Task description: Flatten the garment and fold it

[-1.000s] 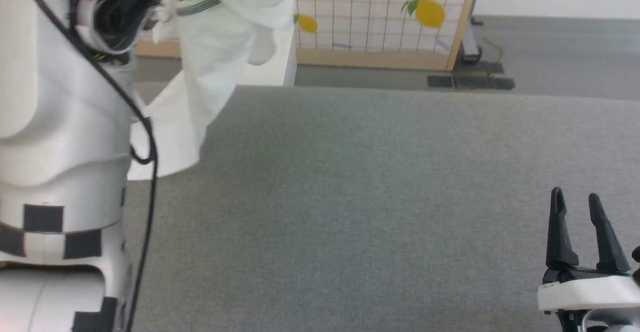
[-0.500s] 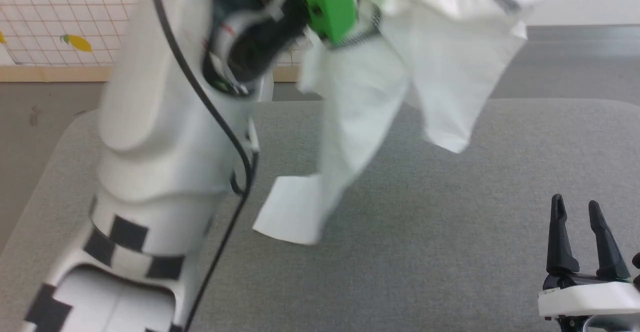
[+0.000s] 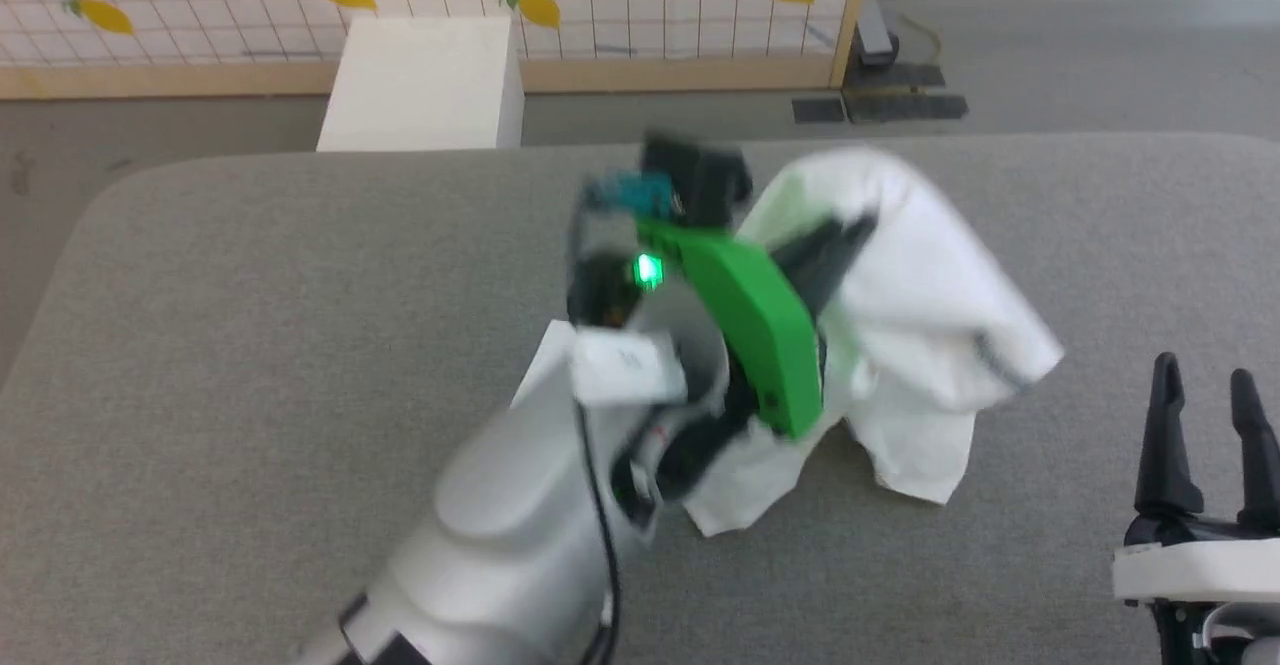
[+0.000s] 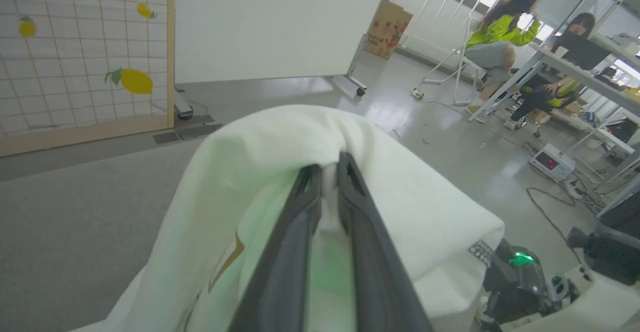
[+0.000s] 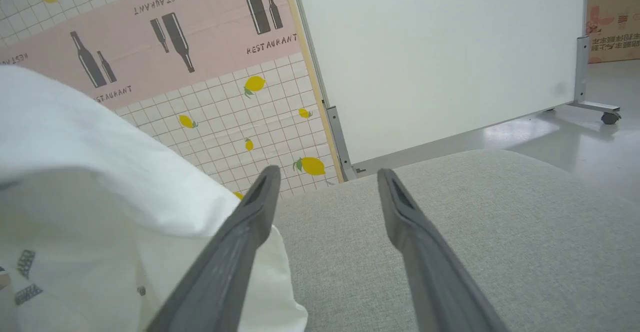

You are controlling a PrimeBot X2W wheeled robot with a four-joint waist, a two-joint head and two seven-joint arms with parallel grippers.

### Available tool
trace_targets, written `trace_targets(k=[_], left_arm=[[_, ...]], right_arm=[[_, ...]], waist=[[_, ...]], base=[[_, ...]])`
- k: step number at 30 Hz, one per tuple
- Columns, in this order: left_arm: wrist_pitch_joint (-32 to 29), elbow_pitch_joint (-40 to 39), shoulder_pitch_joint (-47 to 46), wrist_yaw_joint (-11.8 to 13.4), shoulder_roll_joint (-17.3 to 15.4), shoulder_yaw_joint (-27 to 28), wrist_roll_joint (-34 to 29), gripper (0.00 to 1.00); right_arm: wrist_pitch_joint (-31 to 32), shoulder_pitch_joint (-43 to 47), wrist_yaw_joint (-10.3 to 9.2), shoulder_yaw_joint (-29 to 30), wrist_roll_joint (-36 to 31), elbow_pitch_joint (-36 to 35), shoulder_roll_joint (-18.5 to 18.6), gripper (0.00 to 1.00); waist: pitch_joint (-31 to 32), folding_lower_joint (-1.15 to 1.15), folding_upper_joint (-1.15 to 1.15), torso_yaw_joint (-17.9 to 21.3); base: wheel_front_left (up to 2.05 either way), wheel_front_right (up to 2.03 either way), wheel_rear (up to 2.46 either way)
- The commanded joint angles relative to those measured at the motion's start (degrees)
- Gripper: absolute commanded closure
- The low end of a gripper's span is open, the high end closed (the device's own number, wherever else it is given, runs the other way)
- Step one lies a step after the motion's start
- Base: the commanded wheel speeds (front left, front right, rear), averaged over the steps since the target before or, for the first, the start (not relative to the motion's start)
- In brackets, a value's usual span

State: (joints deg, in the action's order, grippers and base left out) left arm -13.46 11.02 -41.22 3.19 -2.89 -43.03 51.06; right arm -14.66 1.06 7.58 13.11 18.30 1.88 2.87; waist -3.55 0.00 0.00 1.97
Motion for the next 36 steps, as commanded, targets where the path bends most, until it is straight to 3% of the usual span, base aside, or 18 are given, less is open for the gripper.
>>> trace_targets(k=[1,8,13,14,15,16,23,26,31,36], left_arm=[[1.0,2.2,1.8,0.8,0.0,-1.9,-1.3,1.0],[4.3,14.1,6.3,4.0,0.0,-9.3,-1.6,1.0],[6.1,18.7,5.4,6.2,0.0,-11.3,0.2,1.0],[6.7,18.7,5.1,6.0,0.0,-11.5,0.9,0.93],[7.5,18.4,4.5,5.8,0.0,-11.8,1.4,0.52],[8.3,18.1,4.1,5.6,0.0,-11.8,2.0,0.0],[13.3,14.8,2.2,5.2,-0.1,-10.7,3.9,0.0],[16.4,12.0,2.9,5.9,-1.9,-9.4,3.1,0.0],[25.5,5.4,7.2,10.7,-7.9,-5.6,-0.8,0.0],[28.3,-4.1,16.4,13.3,-11.8,0.2,-4.0,0.0]], right_arm=[[-0.3,-0.9,-0.09,0.2,0.0,-0.3,0.0,0.0],[-0.3,-2.1,-0.09,-0.2,0.1,-0.2,0.0,0.0],[-0.3,-2.9,-0.09,-0.4,0.0,-0.1,0.0,0.0],[-0.3,-3.0,-0.09,-0.3,0.0,0.0,0.0,0.0],[-0.3,-2.9,-0.09,-0.1,-0.1,0.0,0.0,0.0],[-0.3,-2.8,-0.09,0.0,-0.2,0.1,0.0,0.0],[-0.3,-2.0,-0.09,0.2,-0.4,0.3,0.0,0.0],[-0.3,-1.4,-0.09,0.3,-0.6,0.3,0.0,0.0],[-0.3,-0.5,-0.09,0.3,-0.6,0.0,0.0,0.0],[-0.3,0.5,-0.09,0.2,-0.6,-0.6,0.0,0.0]], waist=[[-1.5,0.0,0.0,0.5],[-3.5,0.0,0.0,1.1],[-4.2,0.0,0.0,1.0],[-4.1,0.0,0.0,0.8],[-3.9,0.0,0.0,0.6],[-3.8,0.0,0.0,0.4],[-1.8,0.0,0.0,-1.0],[-0.7,0.0,0.0,-1.5],[0.5,0.0,0.0,-1.8],[0.8,0.0,0.0,-2.1]], base=[[0.0,0.0,0.0],[0.0,0.0,0.0],[0.0,0.0,0.0],[0.0,0.0,0.0],[0.0,0.0,0.0],[0.0,0.0,0.0],[0.0,0.0,0.0],[0.0,0.0,0.0],[0.0,0.0,0.0],[0.0,0.0,0.0]])
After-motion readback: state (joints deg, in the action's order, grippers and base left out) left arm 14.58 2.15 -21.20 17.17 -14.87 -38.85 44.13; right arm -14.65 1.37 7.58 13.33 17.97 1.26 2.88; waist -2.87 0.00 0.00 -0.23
